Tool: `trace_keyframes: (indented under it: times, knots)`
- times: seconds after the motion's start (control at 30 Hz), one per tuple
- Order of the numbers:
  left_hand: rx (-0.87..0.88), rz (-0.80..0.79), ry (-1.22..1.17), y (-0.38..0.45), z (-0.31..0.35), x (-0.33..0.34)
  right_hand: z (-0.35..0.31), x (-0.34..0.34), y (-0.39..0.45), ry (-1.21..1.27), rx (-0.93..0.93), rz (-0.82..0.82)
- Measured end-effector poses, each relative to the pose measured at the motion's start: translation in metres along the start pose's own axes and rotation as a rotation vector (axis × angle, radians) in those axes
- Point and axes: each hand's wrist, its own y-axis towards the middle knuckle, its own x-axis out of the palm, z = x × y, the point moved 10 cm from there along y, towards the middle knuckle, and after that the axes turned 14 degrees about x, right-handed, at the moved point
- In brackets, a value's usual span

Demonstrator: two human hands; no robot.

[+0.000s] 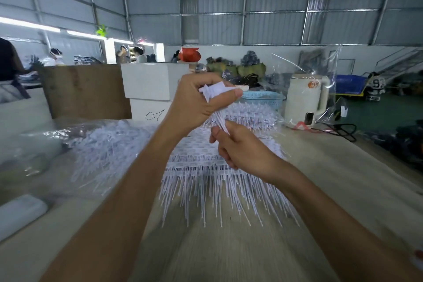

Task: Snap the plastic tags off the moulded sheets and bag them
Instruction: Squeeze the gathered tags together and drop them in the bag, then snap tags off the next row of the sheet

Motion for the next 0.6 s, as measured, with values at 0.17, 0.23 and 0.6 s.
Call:
trace_keyframes:
  times: [0.17, 0.23, 0.6]
  knots:
    - [-0.067, -0.157, 0.022, -0.023, -0.002, 0.012, 0.029, 0.008, -0.003, -0.041, -0.028, 0.213]
    - [-0.136, -0.155, 0.072, -0.039, -0.011, 0.001, 0.043, 0.009, -0.003, 0.025, 0.020, 0.285]
    - [-0.608, 0.242, 0.017, -0.157, -0.035, 0.014, 0.019, 0.067, -0.028, -0.363, -0.070, 0.196]
